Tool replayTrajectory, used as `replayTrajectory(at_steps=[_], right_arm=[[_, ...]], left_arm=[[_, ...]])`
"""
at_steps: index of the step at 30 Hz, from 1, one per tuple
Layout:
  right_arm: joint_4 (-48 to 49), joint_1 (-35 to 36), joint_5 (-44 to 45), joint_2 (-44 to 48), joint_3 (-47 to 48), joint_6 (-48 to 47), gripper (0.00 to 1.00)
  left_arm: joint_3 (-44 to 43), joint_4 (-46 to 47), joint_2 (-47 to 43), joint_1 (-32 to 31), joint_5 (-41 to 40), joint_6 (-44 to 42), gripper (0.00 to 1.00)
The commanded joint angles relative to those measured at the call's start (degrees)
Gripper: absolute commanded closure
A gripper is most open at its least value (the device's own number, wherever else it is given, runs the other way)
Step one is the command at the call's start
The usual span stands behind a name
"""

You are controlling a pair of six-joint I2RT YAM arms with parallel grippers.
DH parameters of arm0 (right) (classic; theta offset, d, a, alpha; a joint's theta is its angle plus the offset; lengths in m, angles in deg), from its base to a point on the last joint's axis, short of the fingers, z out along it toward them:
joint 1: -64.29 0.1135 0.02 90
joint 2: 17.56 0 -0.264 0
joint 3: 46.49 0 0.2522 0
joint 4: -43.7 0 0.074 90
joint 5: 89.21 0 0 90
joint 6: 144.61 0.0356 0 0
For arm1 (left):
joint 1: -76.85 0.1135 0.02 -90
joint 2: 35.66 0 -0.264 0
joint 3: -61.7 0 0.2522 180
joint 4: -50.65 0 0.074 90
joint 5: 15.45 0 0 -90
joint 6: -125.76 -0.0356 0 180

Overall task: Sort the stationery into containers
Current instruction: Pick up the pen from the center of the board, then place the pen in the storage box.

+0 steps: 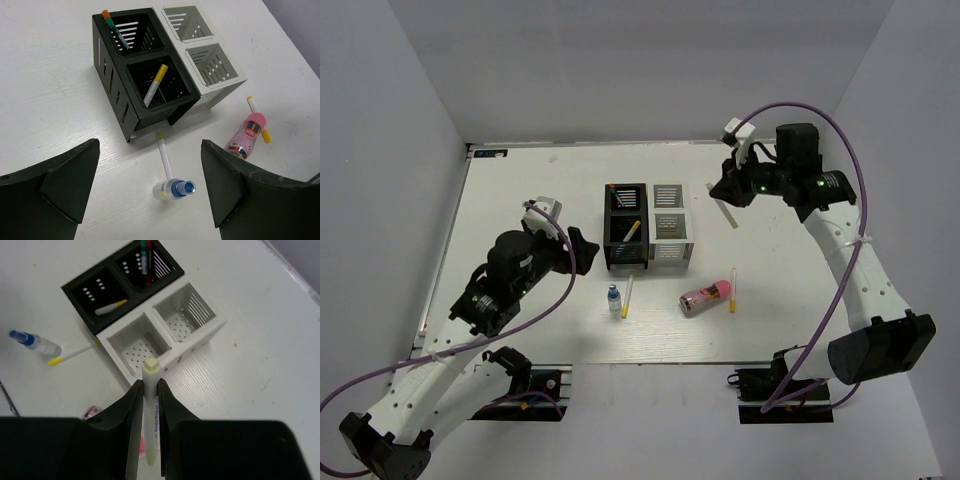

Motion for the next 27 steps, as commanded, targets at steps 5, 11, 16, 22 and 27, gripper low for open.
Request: replayTrajectory(at_steps=[5, 11, 16, 22, 27], right_arm=[[4.3, 4.9, -8.0, -4.4, 7.6, 2.3, 1.00], [5.0, 10.4, -11.6, -9.0, 12.8, 0.5, 1.00], [6.6, 15.0, -12.8, -12.3, 14.4, -2.6, 1.00], [10.8, 18.8, -13.1, -18.0, 15.1, -6.6, 1.00], [9.7, 20.7, -16.4, -23.6, 20.7, -10.1, 1.00]], left_arm=[[0.3, 0.5, -1.1, 0.3, -2.0, -1.1, 0.08], [0.3, 0.0, -2.2, 0.3, -3.8, -1.1, 0.08], [0.3, -1.6, -2.8, 0.3, -6.3, -0.6, 0.07], [0.3, -2.7, -2.8, 0.3, -9.5, -0.1, 0.07], [0.3, -2.7, -1.8, 0.3, -10.0, -0.1, 0.07]])
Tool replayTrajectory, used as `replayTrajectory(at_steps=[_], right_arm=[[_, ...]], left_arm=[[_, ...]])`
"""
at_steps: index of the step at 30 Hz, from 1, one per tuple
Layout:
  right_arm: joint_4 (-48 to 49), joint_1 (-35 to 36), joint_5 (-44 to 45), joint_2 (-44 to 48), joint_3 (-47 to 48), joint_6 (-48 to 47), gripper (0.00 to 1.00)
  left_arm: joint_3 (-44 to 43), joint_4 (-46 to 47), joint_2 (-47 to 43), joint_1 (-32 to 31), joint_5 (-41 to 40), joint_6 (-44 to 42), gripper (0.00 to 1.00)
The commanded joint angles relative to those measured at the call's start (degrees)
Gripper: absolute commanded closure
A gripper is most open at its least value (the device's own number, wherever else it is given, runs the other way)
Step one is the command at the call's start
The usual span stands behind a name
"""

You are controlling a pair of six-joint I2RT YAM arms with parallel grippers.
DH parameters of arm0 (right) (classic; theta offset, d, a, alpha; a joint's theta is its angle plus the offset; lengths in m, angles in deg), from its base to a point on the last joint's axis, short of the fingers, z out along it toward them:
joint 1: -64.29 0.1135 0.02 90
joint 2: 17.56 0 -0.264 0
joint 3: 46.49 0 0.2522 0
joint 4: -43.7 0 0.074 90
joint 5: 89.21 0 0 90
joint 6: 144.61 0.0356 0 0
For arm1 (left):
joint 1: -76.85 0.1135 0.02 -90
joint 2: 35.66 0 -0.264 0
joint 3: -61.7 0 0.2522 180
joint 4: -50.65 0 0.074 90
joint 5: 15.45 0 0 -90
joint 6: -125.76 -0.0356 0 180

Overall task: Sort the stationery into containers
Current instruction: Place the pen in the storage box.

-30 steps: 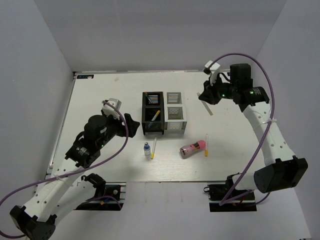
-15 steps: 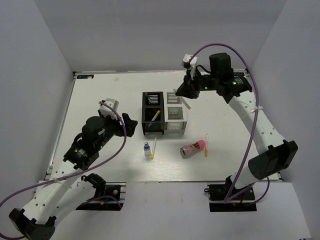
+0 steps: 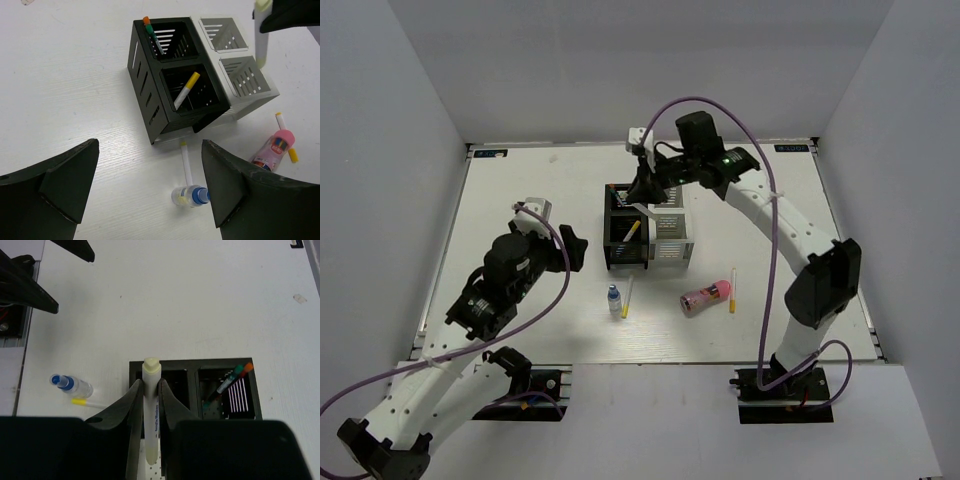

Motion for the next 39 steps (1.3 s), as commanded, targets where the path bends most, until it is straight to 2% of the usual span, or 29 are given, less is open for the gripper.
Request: replayTrajectory(at_steps=[1, 4, 8, 15, 18, 24, 39], right_arm=[[2.8, 0.8, -4.2, -1.5, 4.6, -4.6, 1.00], [3.1, 1.0, -8.4, -2.6, 5.4, -5.5, 1.00], [6.0, 0.9, -12.8, -5.7, 8.6, -2.2, 1.00], [16.9, 0.5, -16.6, -7.2, -0.8, -2.6, 1.00], [11.6, 0.4, -18.2, -10.9, 5.4, -6.2, 1.00], [12.0, 0.1, -20.9, -14.4, 9.0, -4.9, 1.00], [16.5, -0.9, -24.4, -17.9, 1.8, -4.9, 1.00]], left_arm=[[0.3, -1.2, 0.8, 0.3, -1.6, 0.3, 0.07], [0.3, -1.8, 0.8, 0.3, -2.6, 0.3, 0.07], [0.3, -1.8, 0.2, 0.8, -3.2, 0.3, 0.07], [0.3, -1.8, -0.9, 0.8, -2.5, 0.3, 0.07], [0.3, -1.8, -0.3, 0.8, -1.9, -0.2, 0.07], [-0.2, -1.8, 0.8, 0.8, -0.9, -0.2, 0.07], [-0.2, -1.8, 0.8, 0.8, -0.9, -0.8, 0.07]])
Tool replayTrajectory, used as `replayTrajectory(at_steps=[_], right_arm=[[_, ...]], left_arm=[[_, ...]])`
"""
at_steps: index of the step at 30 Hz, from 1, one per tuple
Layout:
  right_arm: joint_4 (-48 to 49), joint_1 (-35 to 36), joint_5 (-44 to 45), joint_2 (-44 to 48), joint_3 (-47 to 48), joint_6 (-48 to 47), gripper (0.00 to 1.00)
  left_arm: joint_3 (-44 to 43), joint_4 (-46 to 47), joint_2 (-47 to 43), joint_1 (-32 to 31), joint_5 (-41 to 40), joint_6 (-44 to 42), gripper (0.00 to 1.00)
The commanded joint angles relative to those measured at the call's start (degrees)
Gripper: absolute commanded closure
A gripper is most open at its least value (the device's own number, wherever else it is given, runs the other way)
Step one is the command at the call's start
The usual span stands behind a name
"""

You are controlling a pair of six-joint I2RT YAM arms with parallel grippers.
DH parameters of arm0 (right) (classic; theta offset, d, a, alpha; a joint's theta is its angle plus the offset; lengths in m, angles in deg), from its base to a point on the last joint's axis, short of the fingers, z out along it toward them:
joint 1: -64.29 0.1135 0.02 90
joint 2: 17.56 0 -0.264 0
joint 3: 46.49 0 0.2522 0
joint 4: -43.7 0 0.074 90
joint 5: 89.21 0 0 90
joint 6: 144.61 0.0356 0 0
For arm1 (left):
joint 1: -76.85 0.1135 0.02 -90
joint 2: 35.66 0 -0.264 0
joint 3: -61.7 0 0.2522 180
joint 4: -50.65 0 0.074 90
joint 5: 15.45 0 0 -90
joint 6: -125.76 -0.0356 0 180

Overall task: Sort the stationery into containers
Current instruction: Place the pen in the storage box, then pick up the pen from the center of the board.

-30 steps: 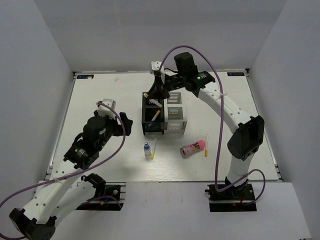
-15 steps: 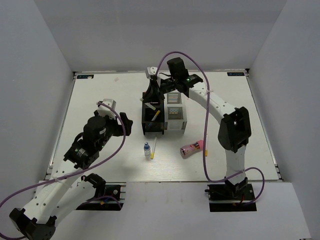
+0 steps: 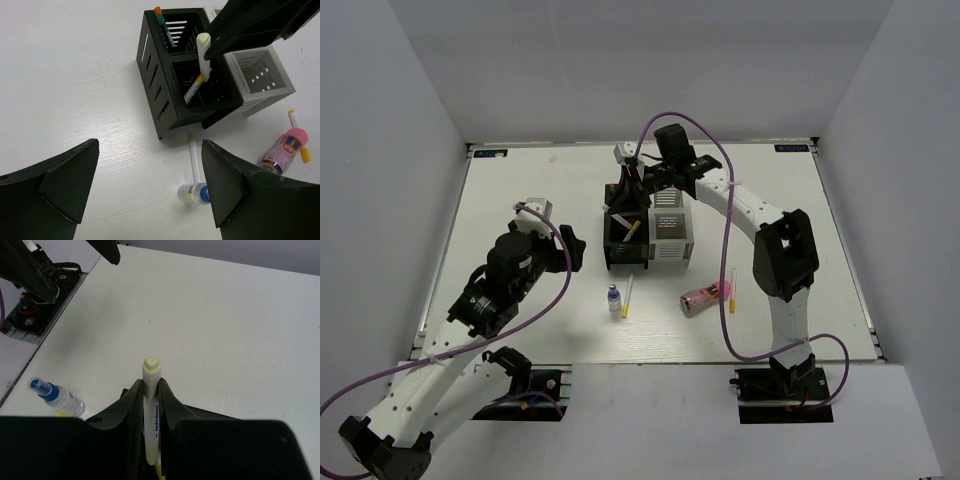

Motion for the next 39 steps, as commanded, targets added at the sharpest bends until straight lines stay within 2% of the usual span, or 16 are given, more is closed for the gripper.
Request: replayTrajectory(at_steps=[1, 3, 6, 10, 12, 14, 19, 22, 23, 24, 27, 28, 30, 32, 34, 39], right_arm=[[3.3, -0.4, -2.1, -1.5, -0.6, 0.4, 1.00], [4.0, -0.2, -2.0, -1.8, -0.8, 0.9, 0.99], [4.1, -0.4, -2.2, -2.0, -1.0, 1.5, 0.84], [4.4, -0.6, -1.6, -1.5, -2.9, 1.5, 0.42], [4.6, -0.6, -0.8, -0.9, -5.2, 0.8, 0.30], [5.2, -0.8, 0.0, 1.1, -6.9, -0.1, 0.27], [5.4, -2.0, 1.6, 8.7, -10.9, 0.3, 0.27], [9.9, -2.9, 7.7, 14.9, -16.0, 4.9, 0.36], [11.4, -3.1, 15.2, 20.0, -17.4, 6.5, 0.43], [12.9, -3.7, 18.9, 21.8, -20.4, 9.9, 0.70], [16.1, -5.8, 35.9, 29.4, -24.7, 15.9, 1.00], [16.4, -6.3, 41.0, 30.8, -25.7, 18.2, 1.00], [14.5, -8.3, 43.9, 35.8, -29.1, 18.3, 1.00], [11.4, -10.7, 42.5, 38.8, -32.0, 17.8, 0.67], [10.6, -11.5, 41.8, 43.3, -34.7, 17.9, 0.55], [9.8, -13.9, 40.9, 51.7, -41.1, 19.7, 0.63]], left_arm=[[-0.2, -0.3, -0.3, 0.2, 0.5, -0.7, 0.07], [-0.2, -0.3, -0.3, 0.2, 0.5, -0.7, 0.07], [-0.2, -0.3, -0.3, 0.2, 1.7, -0.7, 0.07], [0.3, 0.9, -0.3, 0.2, 4.6, -1.3, 0.07], [0.8, 2.1, -0.3, 0.2, 9.4, -2.6, 0.05], [1.4, 4.4, -0.3, 0.2, 15.5, -4.0, 0.01], [2.4, 8.5, 1.7, 0.2, 24.3, -4.5, 0.05], [1.2, 9.2, 6.4, 0.2, 27.9, -4.5, 0.13], [0.5, 9.2, 7.6, 0.2, 27.9, -3.9, 0.16], [-0.4, 9.2, 8.7, 0.2, 28.5, -3.9, 0.23], [-2.0, 9.2, 13.0, -1.1, 28.5, -2.4, 0.37], [-2.5, 9.2, 14.2, -1.1, 28.5, -1.9, 0.50], [-3.7, 8.5, 16.2, -1.6, 29.1, -1.0, 0.60], [-4.5, 7.5, 18.8, -2.2, 27.6, 0.3, 0.65], [-5.9, 6.2, 21.7, -2.9, 25.8, 1.1, 0.65], [-10.0, 1.7, 29.4, -8.3, 19.5, 4.9, 0.52]])
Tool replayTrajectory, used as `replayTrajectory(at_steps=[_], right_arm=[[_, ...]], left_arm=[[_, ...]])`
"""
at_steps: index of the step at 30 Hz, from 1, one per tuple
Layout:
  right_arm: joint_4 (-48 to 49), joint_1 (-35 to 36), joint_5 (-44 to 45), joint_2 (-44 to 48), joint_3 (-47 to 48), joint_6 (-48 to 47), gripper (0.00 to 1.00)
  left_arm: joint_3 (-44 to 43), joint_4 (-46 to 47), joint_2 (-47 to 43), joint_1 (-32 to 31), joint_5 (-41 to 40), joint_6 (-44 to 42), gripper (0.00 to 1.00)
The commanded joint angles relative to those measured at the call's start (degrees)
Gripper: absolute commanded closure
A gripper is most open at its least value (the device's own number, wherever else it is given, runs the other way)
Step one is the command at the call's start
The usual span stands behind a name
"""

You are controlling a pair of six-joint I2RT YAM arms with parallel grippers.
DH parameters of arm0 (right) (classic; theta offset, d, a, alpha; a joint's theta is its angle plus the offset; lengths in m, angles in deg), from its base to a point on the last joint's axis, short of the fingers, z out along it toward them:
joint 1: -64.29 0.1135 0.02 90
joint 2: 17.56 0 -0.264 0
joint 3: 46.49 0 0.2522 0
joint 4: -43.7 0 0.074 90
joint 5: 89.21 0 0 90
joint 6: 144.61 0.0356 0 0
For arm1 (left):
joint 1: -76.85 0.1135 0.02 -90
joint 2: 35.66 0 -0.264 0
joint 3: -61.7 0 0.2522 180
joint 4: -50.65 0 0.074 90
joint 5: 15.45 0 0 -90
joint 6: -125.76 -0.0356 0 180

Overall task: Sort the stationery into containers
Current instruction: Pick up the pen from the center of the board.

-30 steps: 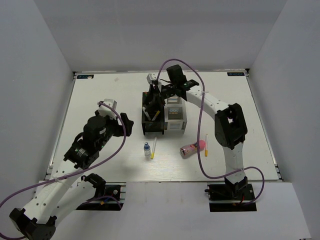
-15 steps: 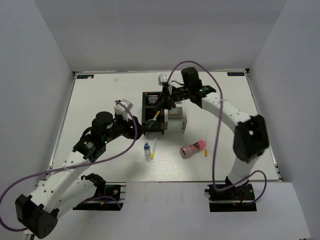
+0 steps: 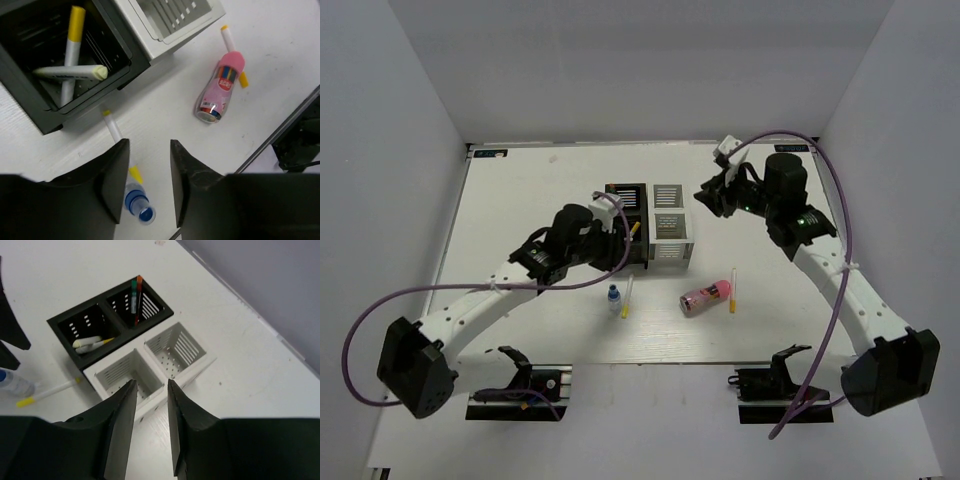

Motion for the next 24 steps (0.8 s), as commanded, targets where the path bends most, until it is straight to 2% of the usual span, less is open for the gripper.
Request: replayTrajectory(at_steps=[1, 5, 8, 15, 24], right_arm=[[-0.7, -1.1, 0.9, 5.5, -3.0, 2.0, 0.63], [-1.2, -2.1, 0.2, 9.3, -5.9, 2.2, 0.63], [-1.2, -2.9, -0.4, 10.9, -7.9, 2.4, 0.63], [-1.1, -4.5, -2.9, 14.1, -11.2, 3.2, 0.63], [-1.1, -6.8, -5.8, 19.1, -15.0, 2.5, 0.63]], left_arm=[[-2.8, -4.2, 3.5, -3.3, -6.4, 3.6, 0.50], [-4.7, -7.1, 6.1, -7.0, -12.7, 5.5, 0.40], [-6.7, -8.7, 9.1, -9.8, -17.4, 6.6, 0.38], [-12.1, -13.0, 19.5, -16.4, -27.4, 9.7, 0.38], [-12.8, -15.2, 21.5, -18.8, -34.1, 14.1, 0.44]])
